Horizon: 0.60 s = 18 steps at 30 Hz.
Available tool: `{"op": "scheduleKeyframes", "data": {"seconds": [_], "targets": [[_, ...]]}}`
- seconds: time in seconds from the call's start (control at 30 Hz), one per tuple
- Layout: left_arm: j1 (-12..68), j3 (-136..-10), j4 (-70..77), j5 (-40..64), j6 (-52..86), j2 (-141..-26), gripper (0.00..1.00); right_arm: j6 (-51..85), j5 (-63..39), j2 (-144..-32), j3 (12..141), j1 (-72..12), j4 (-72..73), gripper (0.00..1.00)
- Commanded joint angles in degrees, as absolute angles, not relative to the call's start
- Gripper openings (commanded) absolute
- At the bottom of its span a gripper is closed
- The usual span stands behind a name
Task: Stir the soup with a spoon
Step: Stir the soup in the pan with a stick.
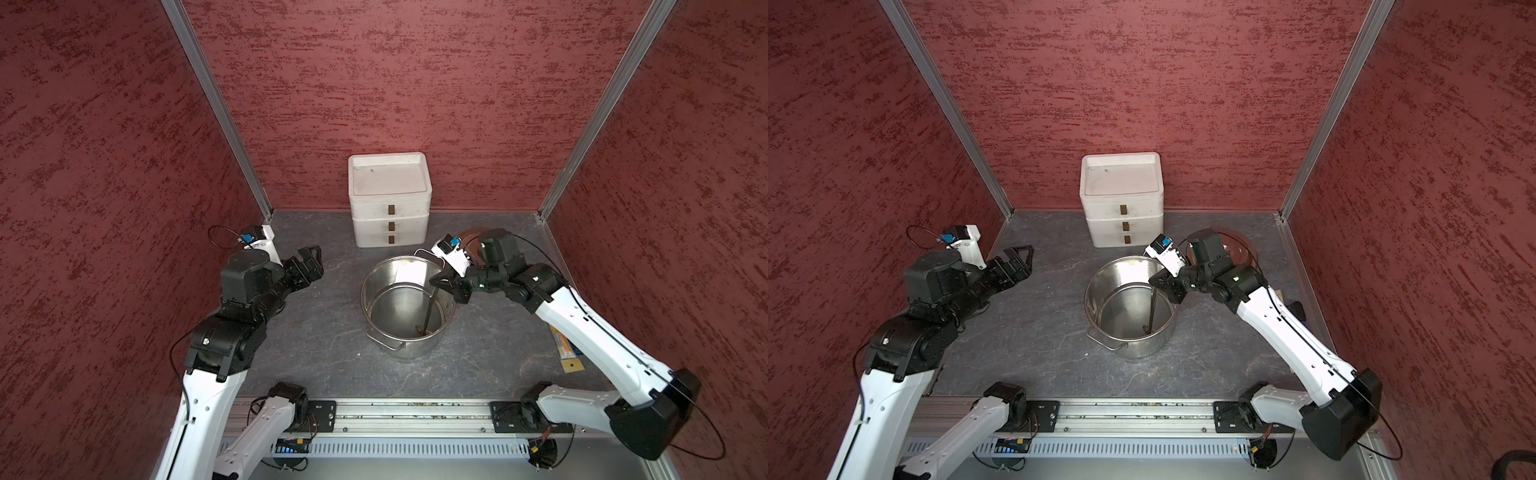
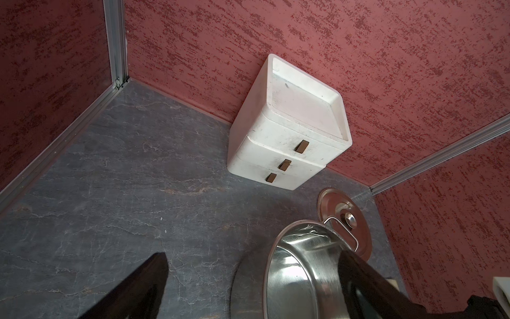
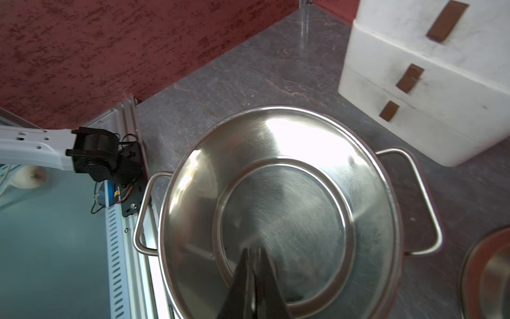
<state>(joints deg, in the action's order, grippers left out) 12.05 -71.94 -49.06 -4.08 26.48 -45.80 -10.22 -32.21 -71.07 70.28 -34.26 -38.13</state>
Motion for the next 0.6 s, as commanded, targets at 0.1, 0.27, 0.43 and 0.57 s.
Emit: {"op": "scheduleKeyframes", "data": {"seconds": [0.1, 0.27, 0.43, 0.57], "targets": [[11.69, -71.41, -47.41, -3.67, 25.76, -45.41, 1.00, -5.85, -36.43, -76.26, 73.31, -40.59, -29.04, 0.00], [11.69, -70.85, -47.55, -4.72, 25.82, -44.36, 1.00, -5.92, -34.55, -84.93, 80.77, -43.04, -26.74, 0.00], [11.76, -70.84, -48.00, -5.14, 25.93, -43.54, 1.00, -7.85, -31.34, -93.56, 89.47, -43.14, -26.42, 0.00], [11.69, -71.13, -48.50, -5.56, 25.91, -42.92, 1.00, -11.28, -27.02, -99.22, 96.01, -42.84, -28.06, 0.00]]}}
